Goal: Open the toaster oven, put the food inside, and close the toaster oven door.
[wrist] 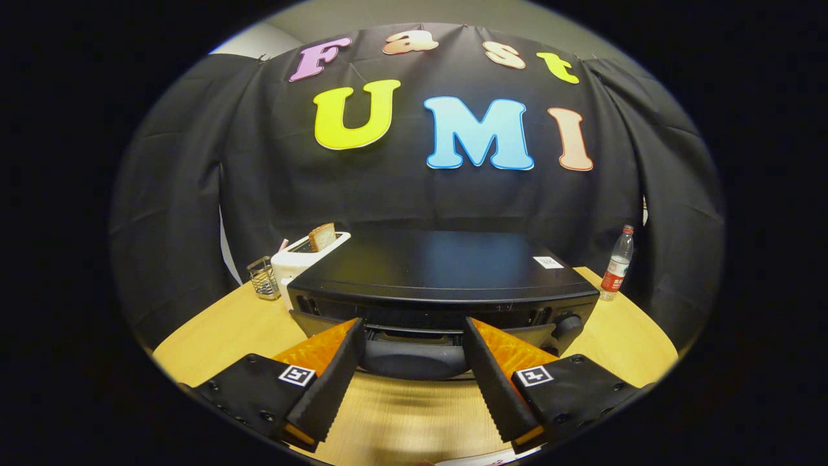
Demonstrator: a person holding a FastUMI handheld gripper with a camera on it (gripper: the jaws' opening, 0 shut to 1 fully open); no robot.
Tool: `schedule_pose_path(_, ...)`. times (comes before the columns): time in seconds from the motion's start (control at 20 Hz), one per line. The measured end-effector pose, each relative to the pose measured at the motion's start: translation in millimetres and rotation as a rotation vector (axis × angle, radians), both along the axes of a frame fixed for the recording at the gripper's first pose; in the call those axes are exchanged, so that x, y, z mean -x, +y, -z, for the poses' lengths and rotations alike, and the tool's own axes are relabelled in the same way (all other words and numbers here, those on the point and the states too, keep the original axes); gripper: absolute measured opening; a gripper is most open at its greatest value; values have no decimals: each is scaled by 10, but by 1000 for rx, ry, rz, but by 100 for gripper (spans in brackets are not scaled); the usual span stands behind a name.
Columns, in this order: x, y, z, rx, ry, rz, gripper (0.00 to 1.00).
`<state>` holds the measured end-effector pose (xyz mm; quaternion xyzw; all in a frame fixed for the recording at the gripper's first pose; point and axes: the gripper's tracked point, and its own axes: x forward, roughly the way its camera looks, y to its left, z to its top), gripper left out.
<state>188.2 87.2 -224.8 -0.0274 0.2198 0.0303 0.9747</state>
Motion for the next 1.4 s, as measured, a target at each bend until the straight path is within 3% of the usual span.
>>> schedule_pose_path(0.8, 672, -4, 414, 15, 122, -49, 97)
schedule_pose_path(1.15, 1042, 6, 834, -18, 283, -48, 99)
schedule_pose_path(1.4, 1137, 51, 679, -37, 294, -101, 99)
